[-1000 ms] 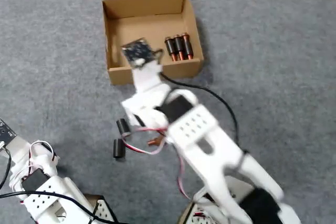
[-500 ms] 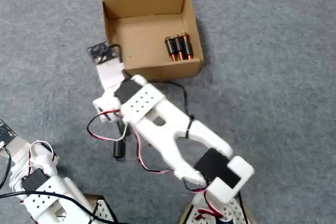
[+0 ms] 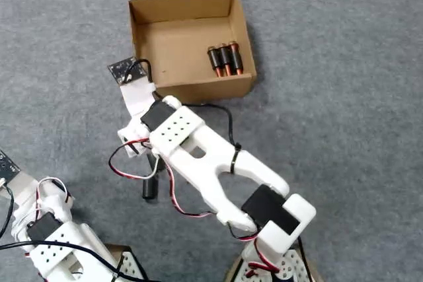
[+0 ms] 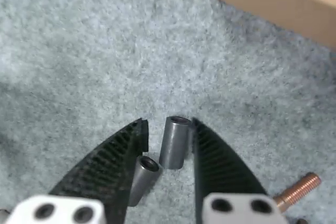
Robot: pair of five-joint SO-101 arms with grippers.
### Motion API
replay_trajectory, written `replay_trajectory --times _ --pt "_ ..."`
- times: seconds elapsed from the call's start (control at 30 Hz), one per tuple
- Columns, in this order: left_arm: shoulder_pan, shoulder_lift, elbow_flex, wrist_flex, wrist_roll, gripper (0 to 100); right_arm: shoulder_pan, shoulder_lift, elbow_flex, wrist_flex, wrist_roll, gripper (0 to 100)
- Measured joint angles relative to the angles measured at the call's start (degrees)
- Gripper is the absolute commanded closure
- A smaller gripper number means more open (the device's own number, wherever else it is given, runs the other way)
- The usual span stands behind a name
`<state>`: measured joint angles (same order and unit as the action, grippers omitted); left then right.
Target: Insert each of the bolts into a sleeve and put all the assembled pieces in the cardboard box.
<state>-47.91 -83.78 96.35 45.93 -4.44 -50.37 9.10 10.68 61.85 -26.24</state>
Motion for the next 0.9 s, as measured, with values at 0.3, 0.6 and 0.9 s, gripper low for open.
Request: replay_trajectory --times 0.3,0.6,0.9 --pt "0.0 0.0 0.0 0.0 0.0 98 -2.3 0.0 5.2 0.2 -1.9 85.0" --pt "0.0 0.0 0.0 0.0 0.0 98 -4.0 0.2 5.8 0.2 -1.9 85.0" --pt "0.0 0.0 0.0 0.0 0.0 98 -2.9 6.5 6.0 -0.3 -1.9 85.0"
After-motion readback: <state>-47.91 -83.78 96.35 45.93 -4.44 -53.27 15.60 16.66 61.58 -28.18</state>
